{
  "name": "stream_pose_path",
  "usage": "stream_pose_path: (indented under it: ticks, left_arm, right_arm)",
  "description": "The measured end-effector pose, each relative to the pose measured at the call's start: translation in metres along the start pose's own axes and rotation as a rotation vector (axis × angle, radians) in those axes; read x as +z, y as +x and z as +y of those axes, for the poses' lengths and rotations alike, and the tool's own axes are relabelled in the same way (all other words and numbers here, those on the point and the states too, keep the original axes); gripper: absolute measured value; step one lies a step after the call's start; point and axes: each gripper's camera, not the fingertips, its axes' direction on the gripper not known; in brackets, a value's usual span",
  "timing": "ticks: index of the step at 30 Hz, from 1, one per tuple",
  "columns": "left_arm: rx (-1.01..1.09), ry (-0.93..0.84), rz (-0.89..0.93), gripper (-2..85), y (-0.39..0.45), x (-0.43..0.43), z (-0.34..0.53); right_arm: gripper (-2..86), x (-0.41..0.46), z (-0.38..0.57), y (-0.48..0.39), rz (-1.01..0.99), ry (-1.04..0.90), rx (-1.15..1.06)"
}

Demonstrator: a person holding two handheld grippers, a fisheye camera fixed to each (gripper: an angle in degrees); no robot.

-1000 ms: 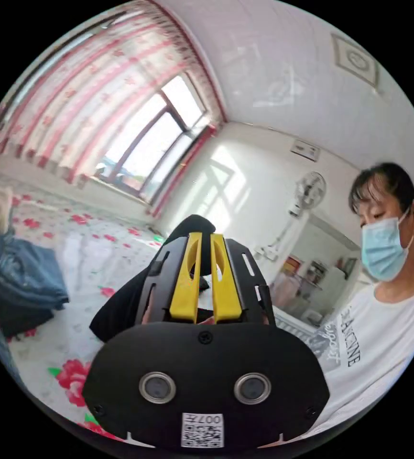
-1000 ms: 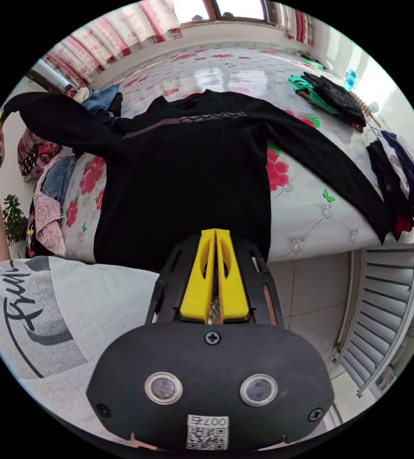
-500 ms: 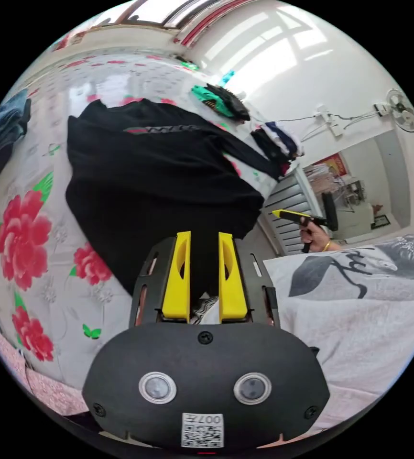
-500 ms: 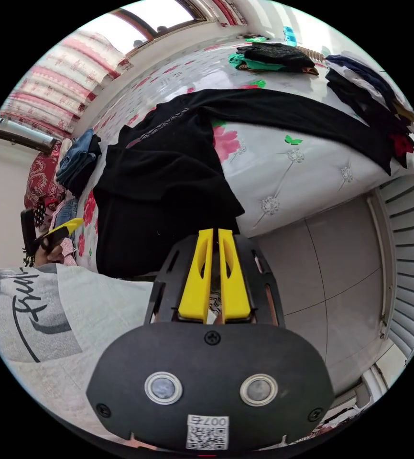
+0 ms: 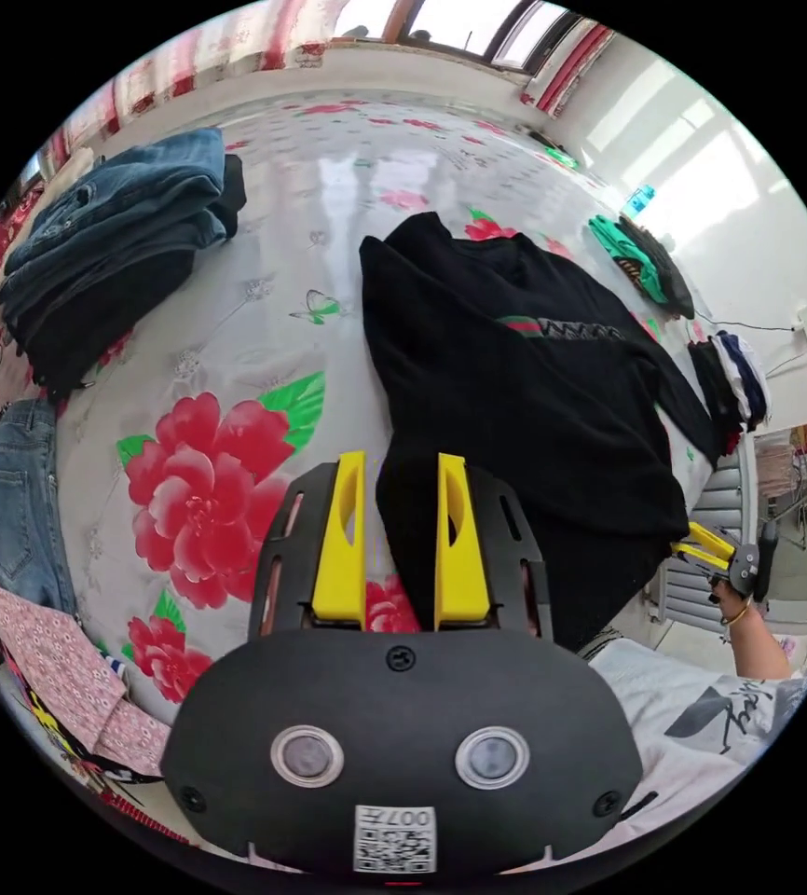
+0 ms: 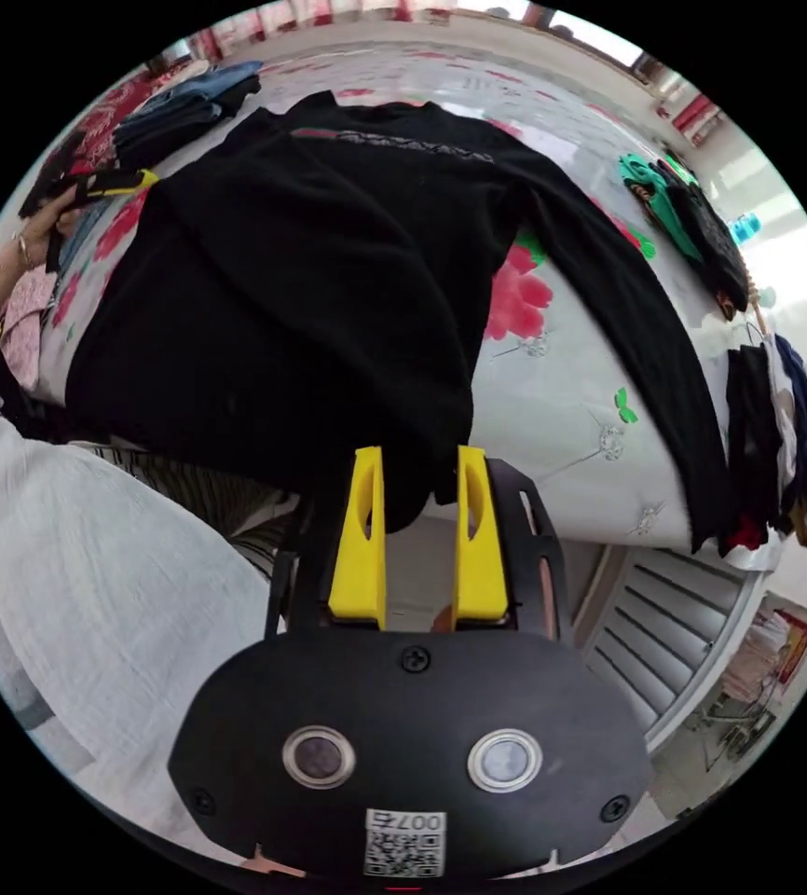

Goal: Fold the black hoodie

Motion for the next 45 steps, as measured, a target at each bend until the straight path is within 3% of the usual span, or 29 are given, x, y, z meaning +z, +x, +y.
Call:
stream_pose_path:
  ticks: [3,10,13,15,16,19,21,26,28,30,33,37,41,45]
  left_arm:
    - [-0.003,-0.09,0.03,4.0,-0.01,0.024,-0.023]
    - [-0.048,0.092,0.127,0.3,-0.056,-0.014,-0.015]
    - [-0.115,0.031,0.154,0.3,-0.089,0.005,-0.011]
    - [-0.145,-0.008,0.189,0.3,-0.105,0.017,-0.015]
    - [-0.152,-0.02,0.211,0.4,-0.111,0.02,-0.02]
    - [-0.084,-0.024,0.171,0.6,-0.11,0.017,-0.038]
    - [-0.052,-0.024,0.146,0.8,-0.109,0.015,-0.047]
    - [-0.092,-0.021,0.161,1.6,-0.126,0.028,-0.048]
    - [-0.128,0.006,0.194,1.8,-0.135,0.031,-0.046]
    - [-0.125,0.009,0.196,1.9,-0.139,0.033,-0.048]
    - [-0.084,-0.013,0.159,2.0,-0.139,0.035,-0.057]
    - [-0.08,-0.024,0.136,2.6,-0.144,0.041,-0.066]
    - [-0.118,-0.013,0.147,3.5,-0.154,0.045,-0.065]
    - [-0.186,0.047,0.106,1.3,-0.163,0.033,-0.053]
  right_arm:
    - [3.1,-0.02,-0.012,-0.017,0.111,0.034,-0.021]
    - [0.8,-0.098,0.0,-0.082,0.38,0.341,-0.127]
    - [0.4,-0.049,0.002,-0.112,0.302,0.195,-0.233]
    - [0.2,0.011,0.003,-0.13,0.139,-0.06,-0.32]
    - [0.2,0.017,0.004,-0.134,0.136,-0.081,-0.33]
    - [0.1,0.001,-0.003,-0.148,0.258,-0.03,-0.363]
    - [0.1,-0.04,-0.013,-0.145,0.431,0.124,-0.308]
    - [0.1,-0.083,-0.017,-0.137,0.582,0.335,-0.24]
    - [0.1,-0.058,-0.011,-0.139,0.531,0.278,-0.277]
    - [0.0,-0.006,-0.001,-0.143,0.366,0.036,-0.349]
    - [-0.1,0.019,0.013,-0.143,0.203,-0.105,-0.392]
    - [-0.1,0.001,0.009,-0.121,0.129,-0.082,-0.337]
    - [0.6,-0.03,-0.003,-0.065,0.053,0.021,-0.142]
    - [1.8,-0.048,-0.011,0.01,-0.153,0.12,0.086]
